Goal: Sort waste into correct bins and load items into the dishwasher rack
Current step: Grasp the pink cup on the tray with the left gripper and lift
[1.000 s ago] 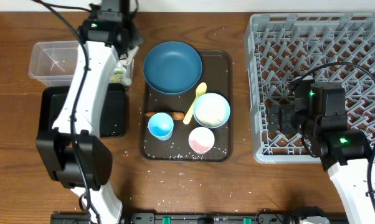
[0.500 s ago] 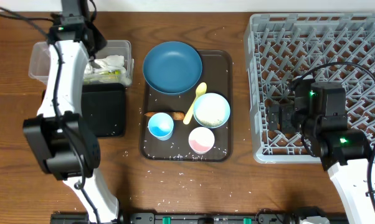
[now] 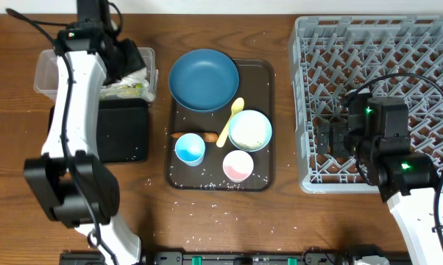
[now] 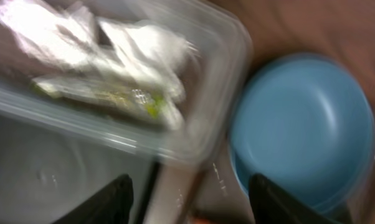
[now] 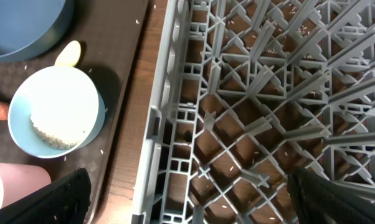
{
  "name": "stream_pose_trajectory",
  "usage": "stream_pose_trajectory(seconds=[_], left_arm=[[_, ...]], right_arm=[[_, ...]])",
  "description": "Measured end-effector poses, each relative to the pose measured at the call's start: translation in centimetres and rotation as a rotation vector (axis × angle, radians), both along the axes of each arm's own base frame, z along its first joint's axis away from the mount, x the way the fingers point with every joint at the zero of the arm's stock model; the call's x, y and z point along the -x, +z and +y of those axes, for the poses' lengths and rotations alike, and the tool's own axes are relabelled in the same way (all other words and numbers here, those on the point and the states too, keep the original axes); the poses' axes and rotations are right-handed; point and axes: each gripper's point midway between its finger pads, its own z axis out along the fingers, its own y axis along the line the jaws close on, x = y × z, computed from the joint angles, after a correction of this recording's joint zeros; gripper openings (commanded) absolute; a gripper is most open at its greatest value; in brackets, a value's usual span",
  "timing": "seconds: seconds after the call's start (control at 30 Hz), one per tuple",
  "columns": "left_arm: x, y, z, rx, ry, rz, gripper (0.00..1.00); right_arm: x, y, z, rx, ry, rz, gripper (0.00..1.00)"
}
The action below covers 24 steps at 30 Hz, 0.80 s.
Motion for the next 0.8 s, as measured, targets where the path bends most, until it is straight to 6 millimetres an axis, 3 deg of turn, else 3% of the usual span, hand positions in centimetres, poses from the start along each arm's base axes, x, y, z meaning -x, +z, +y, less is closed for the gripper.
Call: stream_pose_trajectory(seconds=[0.2,0.43,0.6,0.7,0.8], left_arm=[[2.7,0.9,-8.2,0.023,-0.276,0.032,0.63],[2.1,0.8,-16.9,0.009,-0.498,-0.063,0.63],[2.4,-3.1,-20.5,-0.025,-0.578,-0.001,0.63],[3.5,-5.3,-21.4,-0.044,-0.626,0.065,0.63],[5.1,-5.9,-21.8,-0.065,-0.693,0.121,0.63]], right_arm=[[-0.1,0.1,0.1,-0.004,0.003,-0.008,0.99],[-0.1,0.2,0.8,-0.034,0.028,-0.008,0.99],[0.0,0.2,0.9,-0.040,0.033,-0.003,0.99],[0.0,0.2,0.9,-0.041,0.034,-0.002,0.99],[0.1,0.2,1.0,-0.043,0.036,0.000,0.99]])
